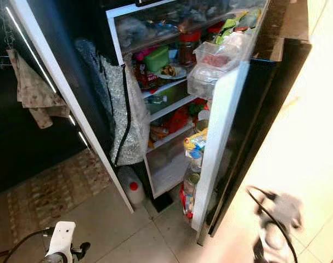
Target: Restocking fridge
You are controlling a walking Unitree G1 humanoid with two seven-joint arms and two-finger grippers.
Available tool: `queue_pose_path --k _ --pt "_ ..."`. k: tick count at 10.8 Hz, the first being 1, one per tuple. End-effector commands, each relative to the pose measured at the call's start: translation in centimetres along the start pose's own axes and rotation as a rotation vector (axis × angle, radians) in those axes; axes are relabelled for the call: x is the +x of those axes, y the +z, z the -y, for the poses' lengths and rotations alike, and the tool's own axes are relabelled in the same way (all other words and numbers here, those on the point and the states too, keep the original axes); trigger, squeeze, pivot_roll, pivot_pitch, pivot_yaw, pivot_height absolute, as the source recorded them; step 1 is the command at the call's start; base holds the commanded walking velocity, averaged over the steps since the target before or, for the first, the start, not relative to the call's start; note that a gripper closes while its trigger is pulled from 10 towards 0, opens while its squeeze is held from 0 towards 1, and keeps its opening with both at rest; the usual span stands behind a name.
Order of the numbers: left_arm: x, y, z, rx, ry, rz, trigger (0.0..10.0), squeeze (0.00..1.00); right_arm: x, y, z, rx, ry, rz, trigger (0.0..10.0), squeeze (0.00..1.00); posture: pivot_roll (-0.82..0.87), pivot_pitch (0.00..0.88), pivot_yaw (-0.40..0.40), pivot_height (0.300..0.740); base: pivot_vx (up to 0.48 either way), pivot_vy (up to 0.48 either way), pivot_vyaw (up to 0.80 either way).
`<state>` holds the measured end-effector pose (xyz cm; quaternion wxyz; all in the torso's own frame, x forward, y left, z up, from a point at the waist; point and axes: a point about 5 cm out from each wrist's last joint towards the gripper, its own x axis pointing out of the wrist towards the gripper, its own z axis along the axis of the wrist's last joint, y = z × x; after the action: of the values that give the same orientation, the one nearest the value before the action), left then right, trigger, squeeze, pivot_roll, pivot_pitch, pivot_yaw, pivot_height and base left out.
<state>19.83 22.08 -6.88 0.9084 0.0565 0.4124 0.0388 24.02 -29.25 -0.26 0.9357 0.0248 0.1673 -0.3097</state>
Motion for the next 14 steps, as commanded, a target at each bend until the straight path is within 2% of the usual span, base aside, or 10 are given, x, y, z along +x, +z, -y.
queue_pose_path --k 1,4,5,6,11,13,14 --pt "-0.1 -0.6 -0.4 0.006 0.008 -0.031 10.0 0.00 0.0 0.2 0.1 0.010 -0.001 0.014 10.0 0.00 0.06 0.030 0.062 0.740 0.000 0.000 0.00" --pt "-0.2 -0.8 -0.3 0.008 0.003 -0.035 10.0 0.00 -0.1 0.3 -0.3 0.029 0.105 0.037 10.0 0.00 0.05 0.013 0.060 0.740 0.000 0.000 0.00" --pt "-0.2 -0.8 -0.3 0.010 0.002 -0.035 10.0 0.00 -0.3 0.2 -1.4 0.013 0.217 0.034 10.0 0.00 0.04 0.010 0.059 0.740 0.000 0.000 0.00" --pt "-0.2 -0.8 -0.3 0.010 0.003 -0.035 10.0 0.00 -0.3 0.3 -1.9 0.011 0.258 0.028 10.0 0.00 0.04 0.007 0.059 0.740 0.000 0.000 0.00" --pt "-0.2 -0.8 -0.3 0.003 0.005 -0.034 10.0 0.00 0.7 2.9 -3.6 0.033 0.363 0.091 10.0 0.00 0.05 0.022 0.053 0.740 0.000 0.000 0.00" --pt "-0.1 -0.7 -0.3 0.001 0.008 -0.033 10.0 0.00 0.8 3.9 -4.9 0.016 0.447 0.116 10.0 0.00 0.05 0.029 0.052 0.740 0.000 0.000 0.00" --pt "-0.1 -0.7 -0.3 0.004 0.008 -0.032 10.0 0.00 0.5 4.1 -6.0 0.007 0.506 0.126 10.0 0.00 0.05 0.033 0.052 0.740 0.000 0.000 0.00"
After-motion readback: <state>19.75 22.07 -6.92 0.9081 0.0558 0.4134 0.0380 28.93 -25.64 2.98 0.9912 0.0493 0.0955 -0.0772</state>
